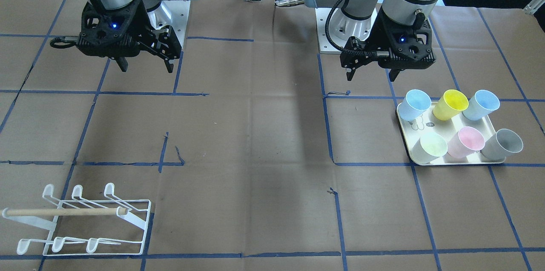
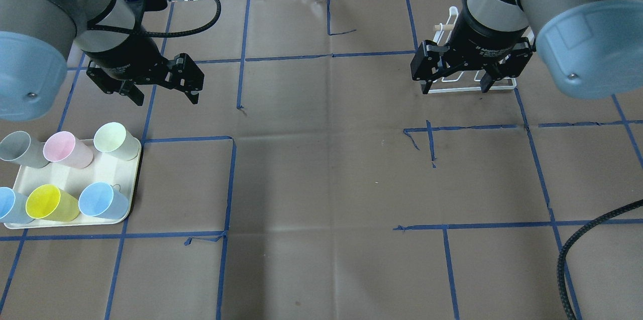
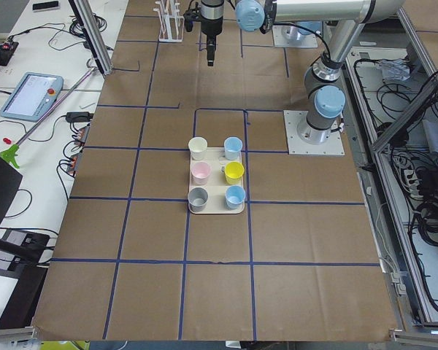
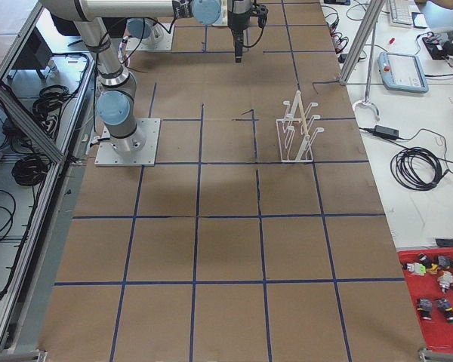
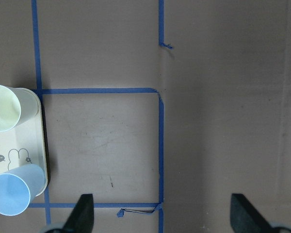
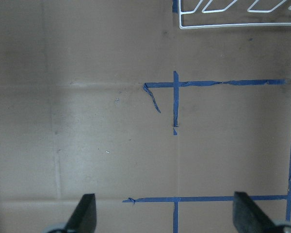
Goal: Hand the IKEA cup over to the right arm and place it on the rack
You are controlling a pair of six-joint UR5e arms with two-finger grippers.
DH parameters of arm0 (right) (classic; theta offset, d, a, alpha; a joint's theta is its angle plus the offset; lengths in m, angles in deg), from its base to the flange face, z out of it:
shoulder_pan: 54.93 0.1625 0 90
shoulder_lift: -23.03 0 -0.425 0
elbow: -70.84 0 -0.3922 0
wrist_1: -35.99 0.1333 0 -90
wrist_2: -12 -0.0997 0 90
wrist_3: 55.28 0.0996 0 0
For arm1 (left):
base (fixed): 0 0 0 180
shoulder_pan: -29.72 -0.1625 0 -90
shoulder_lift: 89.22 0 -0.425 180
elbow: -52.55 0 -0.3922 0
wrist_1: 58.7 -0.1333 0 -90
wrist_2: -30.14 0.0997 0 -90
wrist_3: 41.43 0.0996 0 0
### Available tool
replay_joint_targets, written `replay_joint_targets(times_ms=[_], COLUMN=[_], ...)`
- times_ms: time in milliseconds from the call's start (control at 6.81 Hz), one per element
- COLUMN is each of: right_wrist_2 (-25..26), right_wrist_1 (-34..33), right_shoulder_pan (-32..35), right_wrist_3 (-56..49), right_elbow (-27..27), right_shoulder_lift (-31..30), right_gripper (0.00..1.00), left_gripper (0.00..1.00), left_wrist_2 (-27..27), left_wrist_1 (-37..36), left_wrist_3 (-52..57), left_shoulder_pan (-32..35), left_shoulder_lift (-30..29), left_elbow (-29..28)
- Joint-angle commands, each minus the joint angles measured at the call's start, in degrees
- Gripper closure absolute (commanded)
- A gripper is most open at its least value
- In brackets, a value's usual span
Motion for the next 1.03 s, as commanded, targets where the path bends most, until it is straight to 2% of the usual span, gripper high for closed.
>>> replay_joint_targets(times_ms=[0, 881], right_wrist_2=[0.0, 0.0], right_wrist_1=[0.0, 0.0], right_shoulder_pan=[0.0, 0.0], right_wrist_3=[0.0, 0.0], right_elbow=[0.0, 0.0], right_shoulder_lift=[0.0, 0.0], right_gripper=[0.0, 0.0], left_gripper=[0.0, 0.0], left_wrist_2=[-0.2, -0.5], left_wrist_1=[0.0, 0.6], left_wrist_3=[0.0, 3.3], left_shoulder_pan=[0.0, -0.2], left_shoulder_lift=[0.0, -0.1], left_elbow=[0.0, 0.0])
